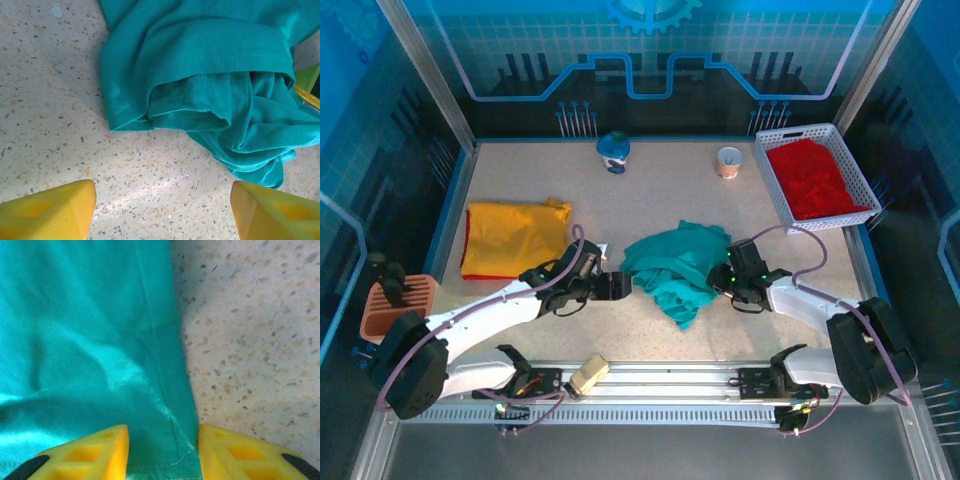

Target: Fold and stack the t-shirts

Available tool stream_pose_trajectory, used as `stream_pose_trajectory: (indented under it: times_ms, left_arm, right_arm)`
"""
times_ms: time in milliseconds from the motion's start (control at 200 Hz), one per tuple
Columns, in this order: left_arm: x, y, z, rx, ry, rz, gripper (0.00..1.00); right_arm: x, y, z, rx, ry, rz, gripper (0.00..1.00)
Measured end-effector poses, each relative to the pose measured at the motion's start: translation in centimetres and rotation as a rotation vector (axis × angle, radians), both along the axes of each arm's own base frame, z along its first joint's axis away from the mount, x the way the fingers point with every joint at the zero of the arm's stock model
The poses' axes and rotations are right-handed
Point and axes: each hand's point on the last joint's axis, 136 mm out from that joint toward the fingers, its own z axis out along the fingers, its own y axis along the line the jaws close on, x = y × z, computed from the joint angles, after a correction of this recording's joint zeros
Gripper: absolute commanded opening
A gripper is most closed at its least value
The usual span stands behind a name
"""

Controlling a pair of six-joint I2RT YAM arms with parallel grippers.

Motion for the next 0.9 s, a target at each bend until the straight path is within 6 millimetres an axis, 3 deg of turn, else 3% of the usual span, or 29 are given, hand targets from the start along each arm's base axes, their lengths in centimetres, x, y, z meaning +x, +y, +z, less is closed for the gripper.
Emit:
stream_pose_trajectory:
  times_ms: [205,390,525,725,896]
  left_arm:
    - [-0.1,0.7,0.6,-0.001,-0.034,0.017,0.72]
    - [-0.4,1.3,0.3,0.028,-0.029,0.024,0.72]
    - [-0.5,1.6,0.6,0.036,-0.035,0.028,0.72]
    - [-0.5,1.7,0.7,0.036,-0.043,0.033,0.72]
    - [-0.6,1.8,0.8,0.033,-0.045,0.034,0.72]
  right_arm:
    - [-0.2,0.0,0.3,0.014,-0.001,-0.014,0.00]
    - [-0.1,-0.5,2.7,0.016,-0.064,-0.027,0.00]
    - [1.5,-0.3,6.6,0.006,-0.149,-0.015,0.00]
    - [5.5,1.1,13.8,0.011,-0.317,0.027,0.00]
    - [10.5,3.7,18.7,0.042,-0.420,0.074,0.00]
